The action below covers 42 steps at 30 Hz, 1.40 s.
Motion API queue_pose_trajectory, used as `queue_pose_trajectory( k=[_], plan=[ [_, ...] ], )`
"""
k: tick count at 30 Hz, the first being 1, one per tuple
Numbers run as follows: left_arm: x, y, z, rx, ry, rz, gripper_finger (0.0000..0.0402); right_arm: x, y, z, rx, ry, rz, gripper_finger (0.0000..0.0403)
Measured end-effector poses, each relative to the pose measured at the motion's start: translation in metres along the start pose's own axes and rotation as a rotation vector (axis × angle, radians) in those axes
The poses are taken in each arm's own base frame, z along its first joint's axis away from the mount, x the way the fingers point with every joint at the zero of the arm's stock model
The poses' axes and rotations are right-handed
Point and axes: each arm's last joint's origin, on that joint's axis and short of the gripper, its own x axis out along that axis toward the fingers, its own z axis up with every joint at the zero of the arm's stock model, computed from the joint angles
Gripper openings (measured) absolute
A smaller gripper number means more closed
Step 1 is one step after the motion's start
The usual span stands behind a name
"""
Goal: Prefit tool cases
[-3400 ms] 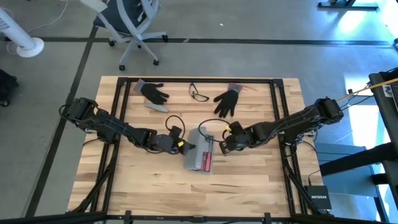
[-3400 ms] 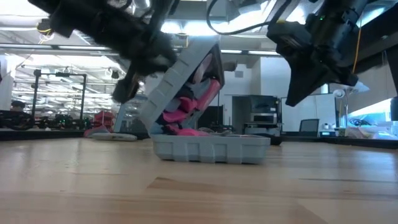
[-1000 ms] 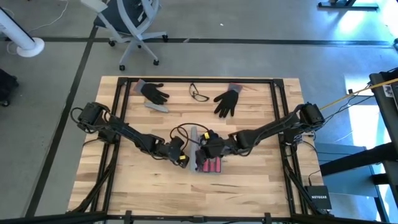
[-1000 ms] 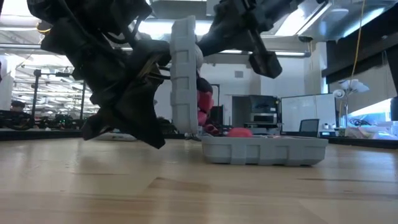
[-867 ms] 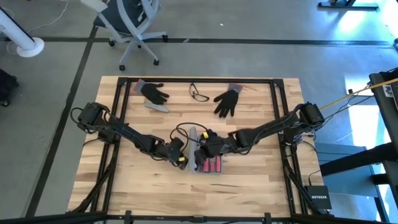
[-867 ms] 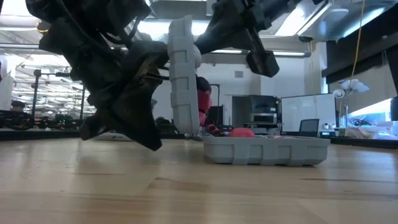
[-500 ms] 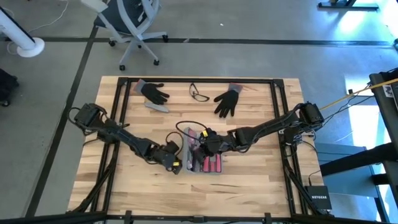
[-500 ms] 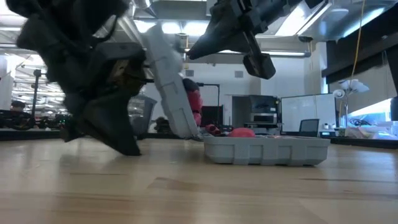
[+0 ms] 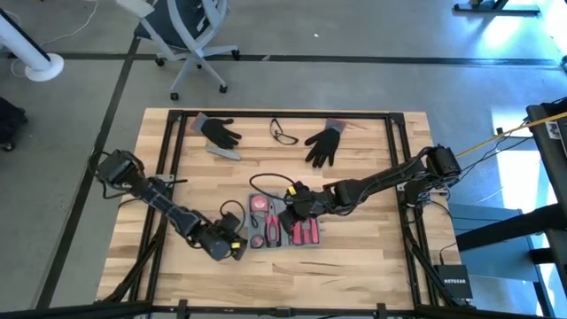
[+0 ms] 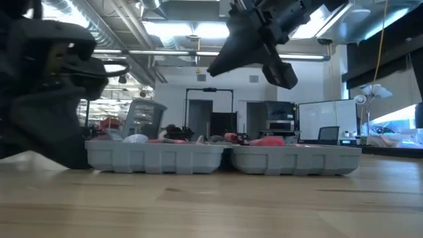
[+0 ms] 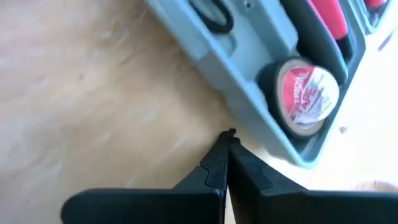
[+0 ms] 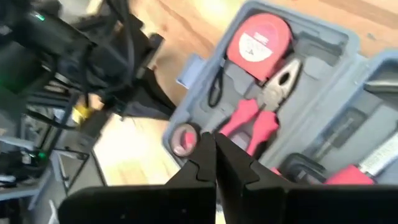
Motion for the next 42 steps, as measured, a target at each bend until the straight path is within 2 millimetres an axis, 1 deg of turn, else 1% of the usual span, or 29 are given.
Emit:
queue_pose_trajectory(
  k=[3,7,10,12,15,17,19,23,25,28,31,33,36,38,40,42],
  plan=[
    [-0.005,0.000,-0.002,-0.019,0.001,0.006,0.0000,0.000,-0.003,-0.002,-0.009,0.040,-0.019,0.0000],
    [-0.012,0.001,0.001,-0.012,0.025,0.010,0.0000,0.000,-0.005,-0.005,-0.034,0.094,-0.029,0.0000],
    [-0.016,0.002,0.007,0.007,0.024,0.022,0.0000,0.000,-0.006,-0.003,-0.035,0.088,-0.030,0.0000],
    [-0.017,0.004,0.013,0.020,0.025,0.034,0.0000,0.005,-0.010,0.001,-0.025,0.087,-0.034,0.0000],
    [-0.015,0.005,0.020,0.038,0.019,0.044,0.0000,0.017,-0.021,0.006,-0.045,0.114,-0.071,0.0000],
    [-0.014,0.005,0.024,0.033,0.026,0.046,0.0000,0.021,-0.032,0.007,-0.042,0.170,-0.130,0.0000],
    [-0.013,0.005,0.027,0.042,0.032,0.044,0.0000,0.021,-0.037,0.009,-0.052,0.193,-0.149,0.0000],
    [-0.013,0.005,0.028,0.061,0.032,0.043,0.0000,0.011,-0.030,0.013,-0.143,0.213,-0.082,0.0003],
    [-0.013,0.005,0.028,0.061,0.030,0.042,0.0000,0.011,-0.030,0.013,-0.232,0.262,-0.038,0.0011],
    [-0.012,0.005,0.028,0.058,0.025,0.037,0.0000,0.015,-0.033,0.008,-0.438,0.332,0.011,0.0039],
    [-0.012,0.005,0.029,0.046,0.019,0.031,0.0000,0.022,-0.036,0.006,-0.636,0.354,0.038,0.0090],
    [-0.012,0.004,0.029,0.021,0.017,0.029,0.0000,0.023,-0.036,0.006,-0.704,0.343,0.021,0.0131],
    [-0.012,0.004,0.029,-0.019,0.014,0.027,0.0000,0.022,-0.030,0.014,-0.810,0.276,-0.031,0.0193],
    [-0.012,0.004,0.029,-0.025,0.013,0.026,0.0000,0.019,-0.025,0.017,-0.881,0.272,-0.038,0.0232],
    [-0.012,0.004,0.029,-0.022,0.012,0.026,0.0000,0.019,-0.024,0.017,-0.937,0.304,-0.034,0.0263],
    [-0.012,0.004,0.029,-0.015,0.011,0.026,0.0000,0.020,-0.023,0.016,-0.956,0.337,0.001,0.0284]
  ],
)
